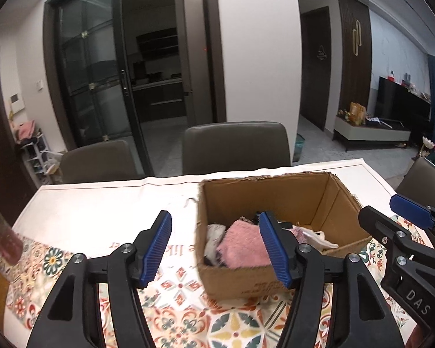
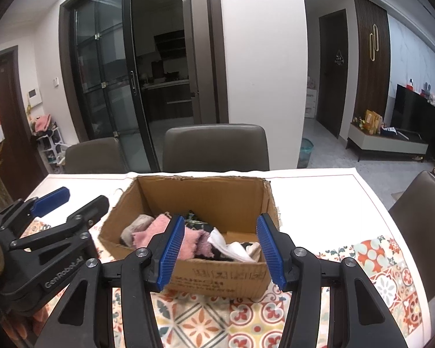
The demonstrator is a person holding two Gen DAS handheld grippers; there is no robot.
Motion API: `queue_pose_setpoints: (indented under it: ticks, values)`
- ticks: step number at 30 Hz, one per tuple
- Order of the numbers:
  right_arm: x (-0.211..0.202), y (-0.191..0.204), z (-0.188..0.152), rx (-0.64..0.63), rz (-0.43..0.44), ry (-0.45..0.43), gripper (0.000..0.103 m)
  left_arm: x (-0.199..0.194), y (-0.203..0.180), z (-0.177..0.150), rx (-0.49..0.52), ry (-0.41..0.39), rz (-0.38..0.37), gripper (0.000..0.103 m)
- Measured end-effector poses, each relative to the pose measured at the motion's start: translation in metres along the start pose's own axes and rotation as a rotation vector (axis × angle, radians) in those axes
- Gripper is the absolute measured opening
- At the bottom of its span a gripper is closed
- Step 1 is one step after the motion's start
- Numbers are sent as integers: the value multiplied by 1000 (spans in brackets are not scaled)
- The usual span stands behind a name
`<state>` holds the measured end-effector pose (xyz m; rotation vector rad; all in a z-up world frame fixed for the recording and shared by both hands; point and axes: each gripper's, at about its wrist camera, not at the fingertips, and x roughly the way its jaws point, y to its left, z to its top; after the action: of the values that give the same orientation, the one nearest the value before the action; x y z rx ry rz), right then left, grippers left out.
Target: Organize soft objects
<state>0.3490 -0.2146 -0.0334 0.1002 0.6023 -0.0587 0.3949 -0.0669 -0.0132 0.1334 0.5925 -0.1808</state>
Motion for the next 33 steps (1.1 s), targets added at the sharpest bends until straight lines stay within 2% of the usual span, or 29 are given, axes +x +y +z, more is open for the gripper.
queue_pose_setpoints:
  ticks: [11, 12, 14, 25, 33]
  values:
    - [-43, 17, -12, -6, 29, -27, 54, -61, 20, -24, 4, -30, 55, 76]
    - [-45, 19, -13, -6, 30, -26, 55, -67, 23, -27, 7, -32, 63, 78]
    - [-54, 22, -18, -8, 25, -30, 65, -76, 25, -33, 14, -35, 76, 79]
    - [-93, 36, -37, -19, 25, -60, 65, -118, 42, -57, -29, -37, 88, 88]
    - [-116, 36, -46, -25, 44, -65, 65, -155, 43, -66, -41, -71, 107, 95]
